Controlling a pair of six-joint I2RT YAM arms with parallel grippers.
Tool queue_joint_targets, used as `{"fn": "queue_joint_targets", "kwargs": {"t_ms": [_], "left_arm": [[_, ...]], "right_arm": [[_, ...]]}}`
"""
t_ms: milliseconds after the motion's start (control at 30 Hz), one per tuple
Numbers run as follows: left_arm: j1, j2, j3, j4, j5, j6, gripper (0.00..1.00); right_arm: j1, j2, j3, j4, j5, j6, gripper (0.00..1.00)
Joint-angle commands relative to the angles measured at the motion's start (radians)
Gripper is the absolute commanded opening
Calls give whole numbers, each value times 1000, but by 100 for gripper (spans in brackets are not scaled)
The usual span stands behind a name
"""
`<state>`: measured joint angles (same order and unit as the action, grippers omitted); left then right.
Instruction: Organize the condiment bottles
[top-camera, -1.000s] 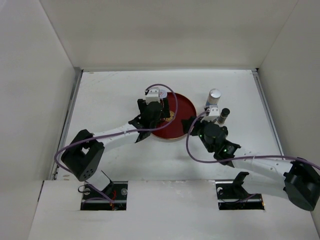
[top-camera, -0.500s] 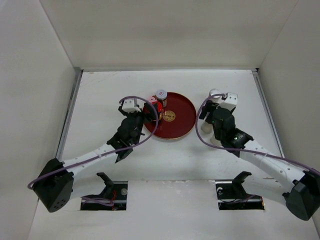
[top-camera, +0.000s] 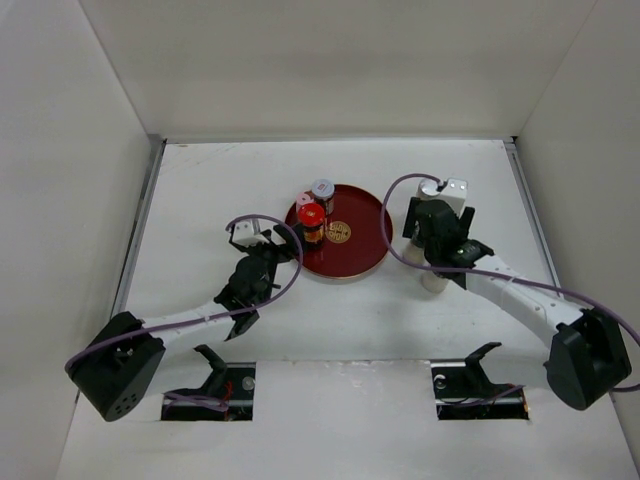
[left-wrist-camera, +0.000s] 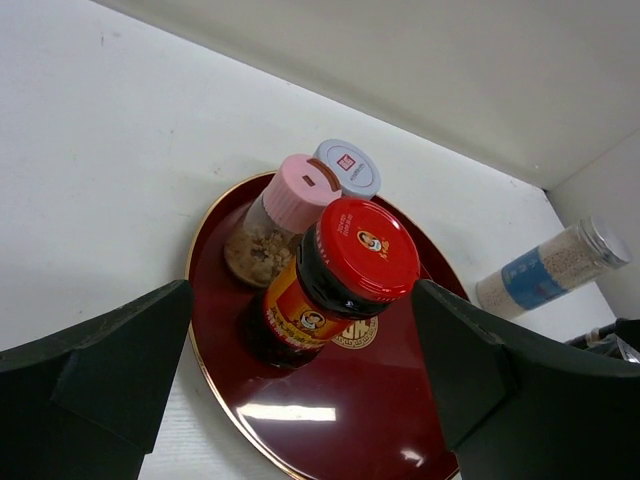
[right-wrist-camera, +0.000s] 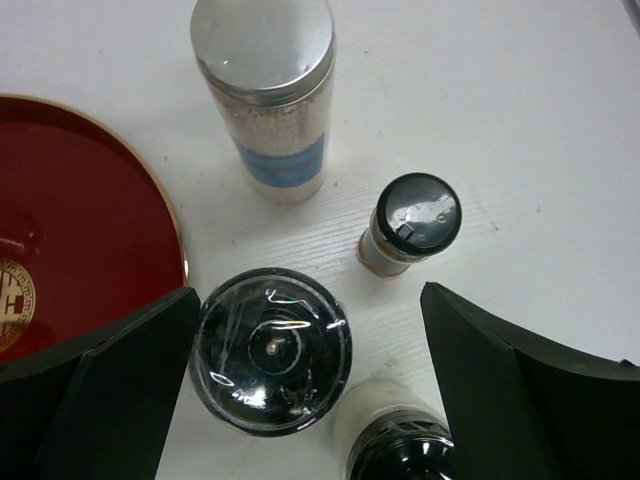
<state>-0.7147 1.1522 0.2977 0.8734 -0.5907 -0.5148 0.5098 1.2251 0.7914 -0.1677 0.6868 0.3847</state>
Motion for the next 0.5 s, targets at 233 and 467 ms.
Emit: {"fn": "queue_joint_targets", "kwargs": {"t_ms": [233, 467], "left_arm": [[13, 26, -9, 96, 9, -33, 93], [24, 34, -11, 99, 9, -33, 93]], "right_arm": [[11, 88, 35, 45, -124, 36, 89], [38, 54, 37, 135, -24, 8, 58]]}}
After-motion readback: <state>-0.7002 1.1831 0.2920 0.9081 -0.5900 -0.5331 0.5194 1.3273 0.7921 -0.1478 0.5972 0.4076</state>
